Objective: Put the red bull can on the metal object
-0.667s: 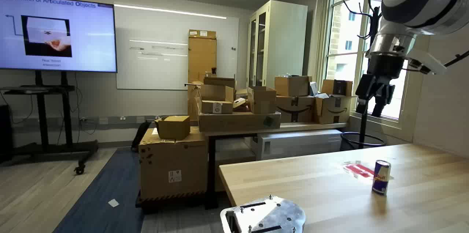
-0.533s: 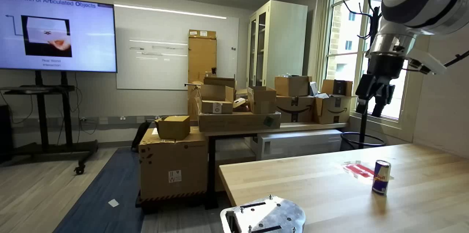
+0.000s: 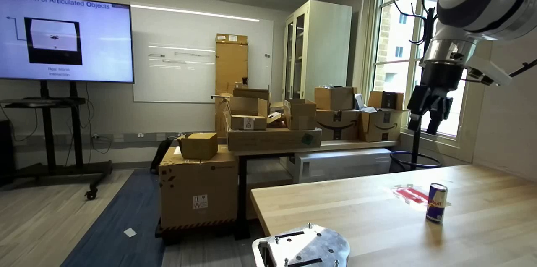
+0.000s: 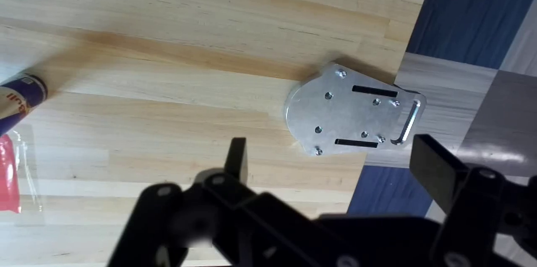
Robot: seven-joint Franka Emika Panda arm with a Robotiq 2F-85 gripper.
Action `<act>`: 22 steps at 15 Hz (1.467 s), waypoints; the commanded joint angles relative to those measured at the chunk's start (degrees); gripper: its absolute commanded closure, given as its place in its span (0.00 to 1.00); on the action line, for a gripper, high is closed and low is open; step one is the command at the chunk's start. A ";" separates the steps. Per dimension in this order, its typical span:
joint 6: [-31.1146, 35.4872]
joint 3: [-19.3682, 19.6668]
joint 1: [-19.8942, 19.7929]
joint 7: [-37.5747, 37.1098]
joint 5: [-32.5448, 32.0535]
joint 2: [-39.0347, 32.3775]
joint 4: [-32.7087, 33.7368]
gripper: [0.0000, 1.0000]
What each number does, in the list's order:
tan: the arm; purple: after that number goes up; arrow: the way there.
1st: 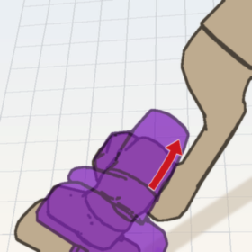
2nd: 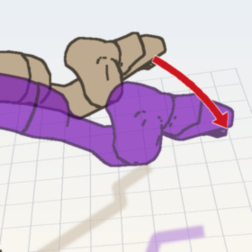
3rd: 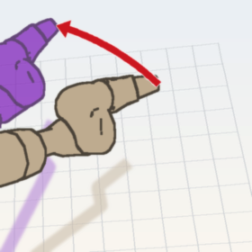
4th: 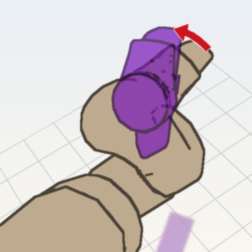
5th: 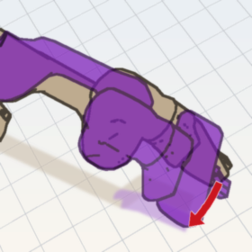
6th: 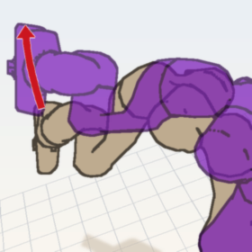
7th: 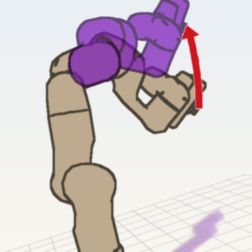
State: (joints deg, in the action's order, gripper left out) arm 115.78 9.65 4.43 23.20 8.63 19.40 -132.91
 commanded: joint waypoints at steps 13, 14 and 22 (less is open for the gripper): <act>9.45 2.20 -11.58 -12.18 -5.23 -19.42 10.87 0.00; 9.37 2.58 -12.37 -13.11 -5.48 -21.11 11.95 0.00; 7.90 2.45 -17.40 -7.96 5.45 -32.73 20.75 0.00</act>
State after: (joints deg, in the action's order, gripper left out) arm 125.41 13.58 -10.60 12.01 9.57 -8.55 -117.48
